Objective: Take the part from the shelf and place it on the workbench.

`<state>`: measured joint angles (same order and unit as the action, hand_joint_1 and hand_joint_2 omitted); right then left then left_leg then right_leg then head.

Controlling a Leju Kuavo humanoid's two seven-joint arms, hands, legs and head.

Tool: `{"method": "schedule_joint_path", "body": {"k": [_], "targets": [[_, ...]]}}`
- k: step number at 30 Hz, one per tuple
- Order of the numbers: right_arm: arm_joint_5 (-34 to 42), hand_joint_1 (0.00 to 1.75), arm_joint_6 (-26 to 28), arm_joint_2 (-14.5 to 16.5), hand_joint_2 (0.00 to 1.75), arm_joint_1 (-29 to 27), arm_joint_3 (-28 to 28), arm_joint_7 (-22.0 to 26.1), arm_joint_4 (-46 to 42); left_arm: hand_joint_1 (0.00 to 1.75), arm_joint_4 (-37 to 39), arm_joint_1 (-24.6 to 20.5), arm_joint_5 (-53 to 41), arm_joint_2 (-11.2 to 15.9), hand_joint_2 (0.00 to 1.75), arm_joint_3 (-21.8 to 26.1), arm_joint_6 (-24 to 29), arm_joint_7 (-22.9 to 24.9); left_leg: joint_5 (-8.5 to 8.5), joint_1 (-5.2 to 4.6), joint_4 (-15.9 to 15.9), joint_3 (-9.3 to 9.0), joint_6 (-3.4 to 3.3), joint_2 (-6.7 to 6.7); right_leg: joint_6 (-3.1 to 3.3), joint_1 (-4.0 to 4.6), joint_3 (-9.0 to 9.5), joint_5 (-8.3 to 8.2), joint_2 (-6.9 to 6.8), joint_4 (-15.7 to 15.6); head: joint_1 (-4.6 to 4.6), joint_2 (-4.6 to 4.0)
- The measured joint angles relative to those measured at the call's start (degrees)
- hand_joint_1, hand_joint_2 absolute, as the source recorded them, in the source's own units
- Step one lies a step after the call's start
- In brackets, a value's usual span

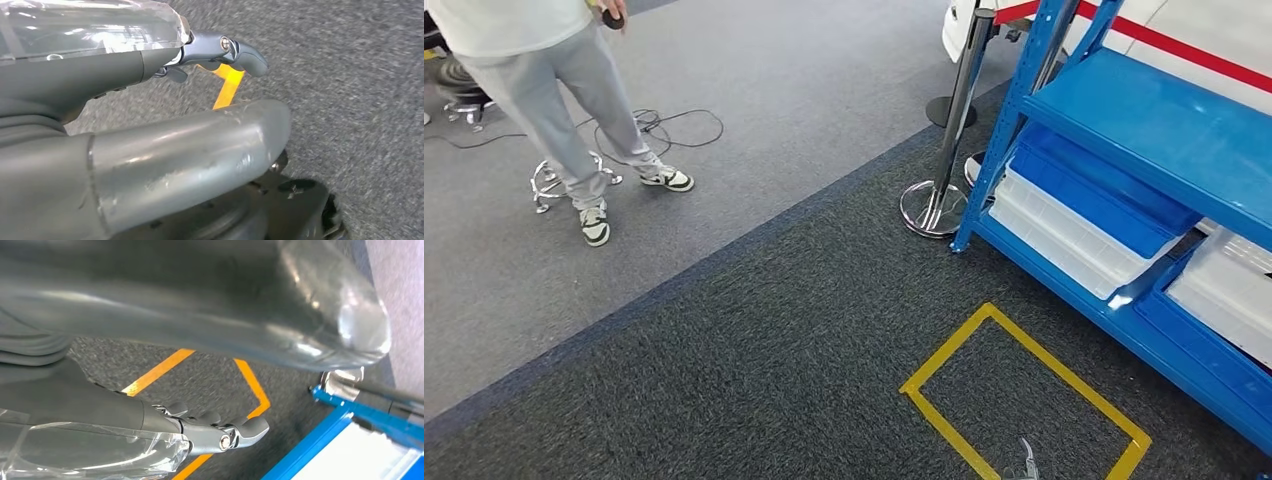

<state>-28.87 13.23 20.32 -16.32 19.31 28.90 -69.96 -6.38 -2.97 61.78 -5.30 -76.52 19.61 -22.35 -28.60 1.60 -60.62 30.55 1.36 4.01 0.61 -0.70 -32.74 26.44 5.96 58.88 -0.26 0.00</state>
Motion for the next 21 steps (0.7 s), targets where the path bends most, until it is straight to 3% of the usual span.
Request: {"method": "schedule_joint_path", "body": {"k": [1, 2, 3, 4, 6, 8, 10, 11, 13, 15, 17, 19, 21], "targets": [[0.0, 0.00, 0.0, 0.0, 0.00, 0.0, 0.0, 0.0, -0.1, 0.00, 0.0, 0.0, 0.1, 0.0, 0.00, 0.0, 0.1, 0.0, 0.02, 0.00, 1.2, -0.37, -0.14, 0.86, -0.47, -0.04, -0.39, -0.08, 0.69, 0.2, -0.04, 0.00], [0.0, 0.00, 0.0, 0.0, 0.00, -0.1, 0.1, 0.0, -0.2, 0.00, 0.0, 0.0, 0.1, 0.0, 0.00, 0.0, 0.2, 0.0, -0.12, -0.19, 1.4, -0.41, -0.41, 0.69, -0.96, -0.10, -0.73, -0.28, 1.41, 0.2, -0.07, 0.00], [0.1, 0.00, 0.1, 0.0, 0.00, -0.2, 0.3, 0.0, -0.3, 0.00, 0.0, -0.1, 0.2, -0.1, 0.00, 0.0, 0.2, 0.1, 0.03, -0.22, 1.5, -0.37, -0.81, 0.04, -1.44, -0.25, -1.01, -0.56, 2.14, 0.1, -0.06, 0.00], [0.1, 0.00, 0.1, 0.0, 0.00, -0.4, 0.5, 0.0, -0.4, 0.00, 0.0, -0.1, 0.2, -0.2, 0.00, 0.0, 0.2, 0.2, 0.28, -0.22, 1.7, -0.42, -1.26, -0.74, -1.77, -0.36, -1.24, -0.58, 2.03, 0.2, -0.08, 0.00], [0.2, 0.00, 0.0, 0.0, 0.00, -0.7, 0.9, 0.1, -0.6, 0.00, 0.0, -0.2, 0.3, -0.3, 0.00, 0.0, 0.2, 0.4, 0.83, -0.15, 2.4, -0.49, -2.23, -2.35, -2.23, -0.30, -2.62, 1.15, -0.89, 2.7, 0.28, 0.00], [0.3, 0.00, 0.0, 0.0, 0.00, -0.7, 1.0, 0.2, -0.8, 0.00, 0.0, -0.1, 0.4, -0.3, 0.00, 0.0, 0.3, 0.4, 1.03, -0.39, 2.6, -0.36, -2.71, -4.12, -2.45, -0.16, -5.83, 4.90, -4.52, 9.3, 0.66, 0.00], [0.4, 0.00, 0.0, 0.0, 0.00, -0.7, 1.1, 0.4, -0.8, 0.00, 0.0, 0.0, 0.5, -0.3, 0.00, 0.0, 0.5, 0.3, 1.00, -0.60, 2.6, -0.21, -2.78, -6.00, -2.59, -0.16, -8.57, 7.03, -5.48, 15.1, 0.69, 0.00], [0.4, 0.00, 0.0, 0.0, 0.00, -0.8, 1.1, 0.5, -0.8, 0.00, 0.0, 0.0, 0.5, -0.3, 0.00, 0.0, 0.7, 0.2, 0.96, -0.65, 2.6, -0.19, -2.77, -6.87, -2.57, -0.16, -8.57, 6.61, -5.66, 15.5, 0.69, 0.00], [0.5, 0.00, 0.1, 0.0, 0.00, -0.9, 1.3, 0.5, -0.8, 0.00, 0.0, -0.2, 0.6, -0.3, 0.00, 0.0, 0.9, 0.0, 0.80, -0.69, 2.5, -0.34, -2.60, -8.33, -2.28, -0.06, -5.37, 3.52, -6.57, 10.3, 0.70, 0.00], [0.5, 0.00, 0.1, 0.0, 0.00, -0.8, 1.5, 0.6, -0.8, 0.00, 0.0, -0.3, 0.8, -0.3, 0.00, 0.0, 1.0, -0.1, 0.48, -0.91, 2.5, -0.68, -2.11, -9.57, -1.52, 0.41, -1.13, 1.20, -9.28, 2.9, 0.68, 0.00], [0.5, 0.00, 0.1, 0.0, 0.00, -0.8, 1.5, 0.7, -0.8, 0.00, 0.0, -0.3, 1.1, -0.2, 0.00, 0.0, 1.0, -0.2, 0.20, -1.15, 2.5, -1.10, -1.48, -10.66, -0.67, 0.94, 0.43, 0.87, -10.49, -0.1, 0.58, 0.00], [0.5, 0.00, 0.2, 0.0, 0.00, -0.9, 1.7, 0.8, -0.8, 0.00, 0.0, -0.5, 1.2, -0.2, 0.00, 0.0, 1.0, -0.3, 0.01, -1.18, 2.6, -1.58, -0.87, -11.41, 0.04, 0.88, 0.42, 0.61, -9.09, -0.4, 0.50, 0.00], [0.5, 0.00, 0.3, 0.0, 0.00, -1.0, 2.0, 0.9, -0.8, 0.00, 0.0, -0.6, 1.2, -0.2, 0.00, 0.0, 1.2, -0.5, -1.52, -1.04, 0.9, -1.21, -0.23, -9.26, 0.77, 0.50, 0.48, 0.18, -7.76, -0.7, 0.32, -0.01]]}}
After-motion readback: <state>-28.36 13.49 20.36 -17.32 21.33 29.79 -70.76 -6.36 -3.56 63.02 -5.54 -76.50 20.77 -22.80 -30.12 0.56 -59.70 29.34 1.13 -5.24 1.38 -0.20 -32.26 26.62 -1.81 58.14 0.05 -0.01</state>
